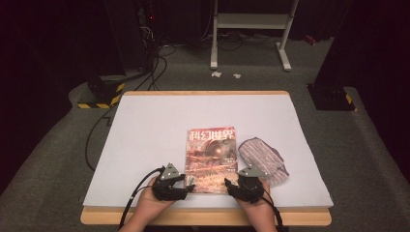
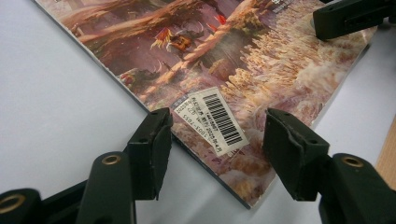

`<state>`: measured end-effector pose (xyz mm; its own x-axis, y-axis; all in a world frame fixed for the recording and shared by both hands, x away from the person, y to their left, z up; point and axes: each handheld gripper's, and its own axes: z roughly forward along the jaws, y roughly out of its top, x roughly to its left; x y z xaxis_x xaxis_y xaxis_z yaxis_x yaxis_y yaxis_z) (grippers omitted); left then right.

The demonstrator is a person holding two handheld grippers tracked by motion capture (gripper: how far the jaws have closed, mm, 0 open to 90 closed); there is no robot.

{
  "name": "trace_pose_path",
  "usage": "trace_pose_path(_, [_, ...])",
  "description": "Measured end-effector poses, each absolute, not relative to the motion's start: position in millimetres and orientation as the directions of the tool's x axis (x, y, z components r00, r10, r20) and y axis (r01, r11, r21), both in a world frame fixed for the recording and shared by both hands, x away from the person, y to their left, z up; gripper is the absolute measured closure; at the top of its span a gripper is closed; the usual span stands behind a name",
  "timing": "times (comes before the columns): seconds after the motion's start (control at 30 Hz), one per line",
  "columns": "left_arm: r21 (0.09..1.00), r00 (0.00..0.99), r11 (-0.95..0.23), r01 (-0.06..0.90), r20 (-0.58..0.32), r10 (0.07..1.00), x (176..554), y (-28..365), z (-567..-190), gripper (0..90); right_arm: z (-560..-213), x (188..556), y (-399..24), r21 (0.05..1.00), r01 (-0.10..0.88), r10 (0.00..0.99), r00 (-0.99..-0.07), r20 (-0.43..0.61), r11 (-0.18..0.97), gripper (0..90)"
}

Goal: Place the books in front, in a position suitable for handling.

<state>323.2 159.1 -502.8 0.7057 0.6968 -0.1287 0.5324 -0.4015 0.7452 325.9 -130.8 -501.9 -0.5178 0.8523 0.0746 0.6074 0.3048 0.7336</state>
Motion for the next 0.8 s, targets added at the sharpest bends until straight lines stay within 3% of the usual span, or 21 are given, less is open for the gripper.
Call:
trace_pose_path(0.33, [0.758,0.669,-0.383,0.529,-0.094,0.737,330,174,-502,38.3,-503,326,-130,0.748,0.587,0.853,-0.519,0.054,0.31,34.6])
trace_pose_path(0.6, [0.787,0.621,-0.299,0.54,-0.133,0.773,339,201,-497,37.7,-498,324,-131,0.776,0.552,0.852,-0.522,0.035,0.306,32.2])
trace_pose_path(0.8, [0.818,0.562,-0.257,0.515,-0.096,0.822,343,222,-492,29.2,-489,323,-136,0.806,0.52,0.847,-0.53,0.044,0.284,31.5])
